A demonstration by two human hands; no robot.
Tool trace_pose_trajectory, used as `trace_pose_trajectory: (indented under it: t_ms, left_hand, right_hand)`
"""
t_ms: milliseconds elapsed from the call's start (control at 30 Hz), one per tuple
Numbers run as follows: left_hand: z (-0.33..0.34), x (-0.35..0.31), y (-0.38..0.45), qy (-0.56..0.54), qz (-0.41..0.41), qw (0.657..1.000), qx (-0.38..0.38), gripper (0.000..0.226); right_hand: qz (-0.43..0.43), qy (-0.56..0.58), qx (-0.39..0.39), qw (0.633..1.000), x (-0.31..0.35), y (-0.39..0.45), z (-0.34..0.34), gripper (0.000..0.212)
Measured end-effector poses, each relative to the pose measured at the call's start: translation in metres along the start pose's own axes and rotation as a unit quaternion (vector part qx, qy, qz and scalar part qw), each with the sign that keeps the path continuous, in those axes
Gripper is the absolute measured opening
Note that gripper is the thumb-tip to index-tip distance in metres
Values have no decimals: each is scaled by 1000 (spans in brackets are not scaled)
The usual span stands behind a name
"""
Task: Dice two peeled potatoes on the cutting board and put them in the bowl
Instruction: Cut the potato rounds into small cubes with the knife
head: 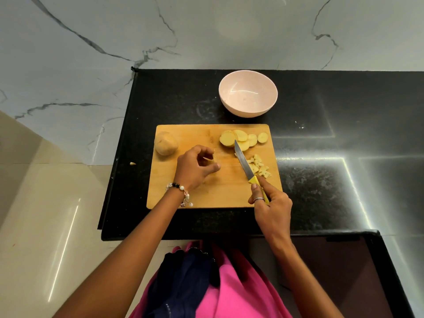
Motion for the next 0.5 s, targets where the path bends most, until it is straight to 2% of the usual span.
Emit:
trace_pose_trajectory:
  t_ms: [100,200,333,500]
  left_hand:
    - [-3,2,-8,139,61,988,-26,40]
    - [-11,10,-12,233,57,968,-75,42]
    - [-14,15,-15,223,43,971,-74,49]
    - [-8,13,-17,189,61,977,-79,38]
  right_hand:
    - [-1,0,24,1000,1,-3,8,36]
    - [-20,-23,56,998,2,-7,17,35]
    - [-92,-83,94,988,15,-16,31,36]
    - [-160,-165,165,959,24,-29,57,47]
Point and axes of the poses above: each hand's wrist, its own y-axis towards the middle knuckle, its own z-axis out of the palm, x = y × z, the point moved 7 cm from there along y, towards the middle knuckle, and after that the axes turned 13 degrees about -z, right-handed, at the moved point
